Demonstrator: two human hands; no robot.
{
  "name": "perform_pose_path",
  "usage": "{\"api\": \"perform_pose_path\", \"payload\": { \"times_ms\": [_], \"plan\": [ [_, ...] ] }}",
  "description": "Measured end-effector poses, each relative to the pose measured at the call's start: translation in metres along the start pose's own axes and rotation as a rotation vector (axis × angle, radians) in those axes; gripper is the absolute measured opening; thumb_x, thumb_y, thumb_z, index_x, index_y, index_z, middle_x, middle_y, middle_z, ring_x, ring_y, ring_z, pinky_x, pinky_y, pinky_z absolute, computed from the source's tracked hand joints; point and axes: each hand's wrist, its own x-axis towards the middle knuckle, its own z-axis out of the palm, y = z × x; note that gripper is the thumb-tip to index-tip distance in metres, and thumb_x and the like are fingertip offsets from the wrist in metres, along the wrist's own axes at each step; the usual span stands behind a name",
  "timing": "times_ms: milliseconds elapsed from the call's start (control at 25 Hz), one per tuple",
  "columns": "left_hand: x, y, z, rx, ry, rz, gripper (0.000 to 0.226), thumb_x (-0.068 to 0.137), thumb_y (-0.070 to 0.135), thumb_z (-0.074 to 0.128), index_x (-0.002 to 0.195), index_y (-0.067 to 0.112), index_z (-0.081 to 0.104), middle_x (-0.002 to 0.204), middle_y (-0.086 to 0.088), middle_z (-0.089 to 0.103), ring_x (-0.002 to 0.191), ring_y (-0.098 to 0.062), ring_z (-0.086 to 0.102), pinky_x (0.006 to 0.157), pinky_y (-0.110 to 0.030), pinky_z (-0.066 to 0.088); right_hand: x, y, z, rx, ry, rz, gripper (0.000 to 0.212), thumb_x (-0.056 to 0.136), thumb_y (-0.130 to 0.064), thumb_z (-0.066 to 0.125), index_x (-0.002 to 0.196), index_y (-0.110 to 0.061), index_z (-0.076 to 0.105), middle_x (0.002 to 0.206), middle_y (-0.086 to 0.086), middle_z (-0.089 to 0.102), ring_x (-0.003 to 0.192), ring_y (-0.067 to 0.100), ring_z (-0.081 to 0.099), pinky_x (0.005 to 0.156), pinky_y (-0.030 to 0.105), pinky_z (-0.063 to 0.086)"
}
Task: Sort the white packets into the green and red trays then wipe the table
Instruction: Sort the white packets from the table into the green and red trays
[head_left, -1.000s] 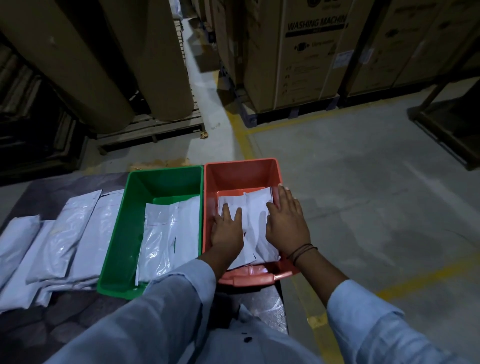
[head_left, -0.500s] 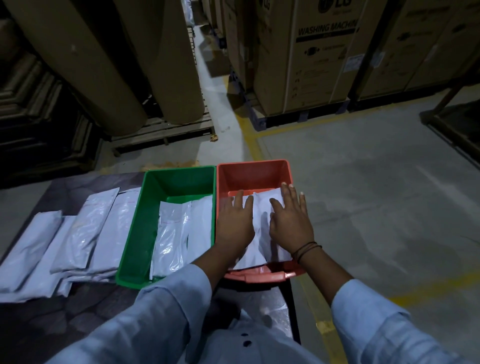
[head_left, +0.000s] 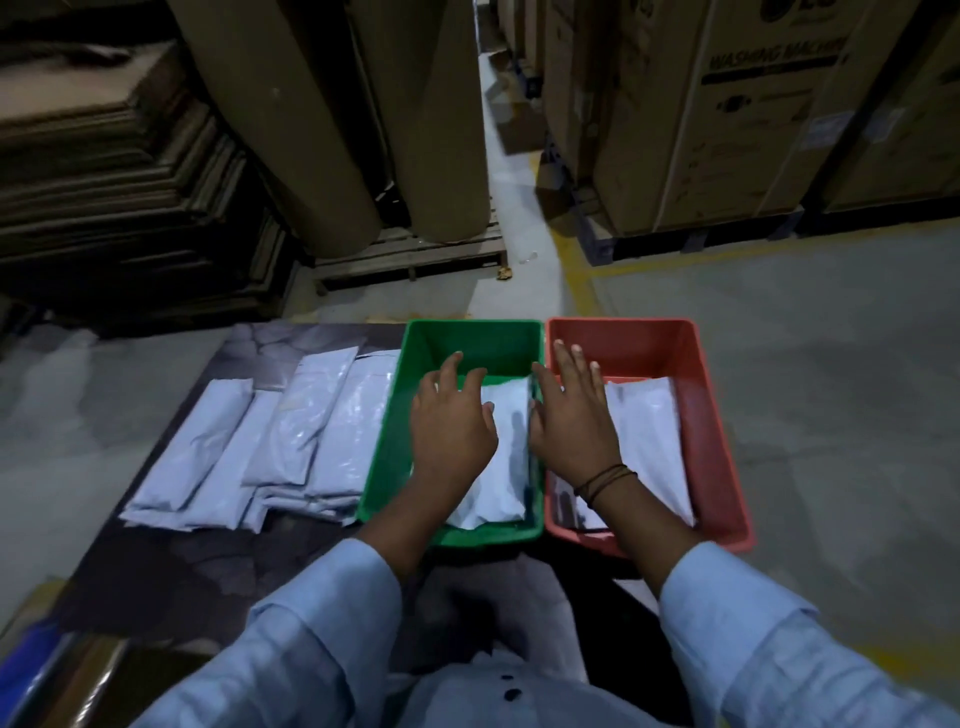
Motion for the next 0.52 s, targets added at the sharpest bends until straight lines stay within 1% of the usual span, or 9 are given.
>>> {"api": "perform_pose_path", "payload": {
  "times_ms": [80,240,400,520],
  "plan": [
    [-0.001,-0.036,-0.009,-0.030,0.026,-0.035,0.048,0.091,0.032,0.064,0.136,0.020,0.058,0.155,-0.008,0.042,0.129,-0.036,0.046,0.101,-0.048,0.043,0.006,-0.032,0.012,0.026,0.012,-0.017,0.052,0.086,-0.021,0.047,0.134,-0.005,0.055,0.155,0.024,0.035,0.146,0.042,0.029,0.119,0.057,0.023],
    [-0.004,-0.122,-0.027,-0.074,0.055,-0.059,0.044,0.089,0.032,0.064,0.131,0.022,0.060,0.155,-0.006,0.042,0.127,-0.035,0.048,0.098,-0.047,0.044,0.017,-0.111,0.047,0.015,0.012,-0.053,0.050,0.088,-0.019,0.054,0.136,-0.006,0.054,0.156,0.022,0.034,0.146,0.041,0.028,0.119,0.056,0.023],
    [-0.005,-0.227,-0.044,-0.125,0.087,-0.079,0.040,0.091,0.032,0.064,0.130,0.024,0.062,0.155,-0.004,0.042,0.129,-0.032,0.048,0.102,-0.046,0.042,0.027,-0.205,0.090,0.028,0.027,-0.072,0.048,0.087,-0.020,0.052,0.133,-0.007,0.056,0.153,0.022,0.039,0.144,0.043,0.032,0.118,0.057,0.026],
    [0.000,-0.306,-0.049,-0.125,0.088,-0.141,0.039,0.091,0.033,0.064,0.129,0.026,0.063,0.154,-0.004,0.044,0.130,-0.031,0.048,0.105,-0.046,0.041,0.035,-0.264,0.120,0.014,0.000,-0.107,0.047,0.088,-0.020,0.054,0.133,-0.007,0.056,0.152,0.022,0.040,0.143,0.043,0.034,0.116,0.057,0.030]
  ]
}}
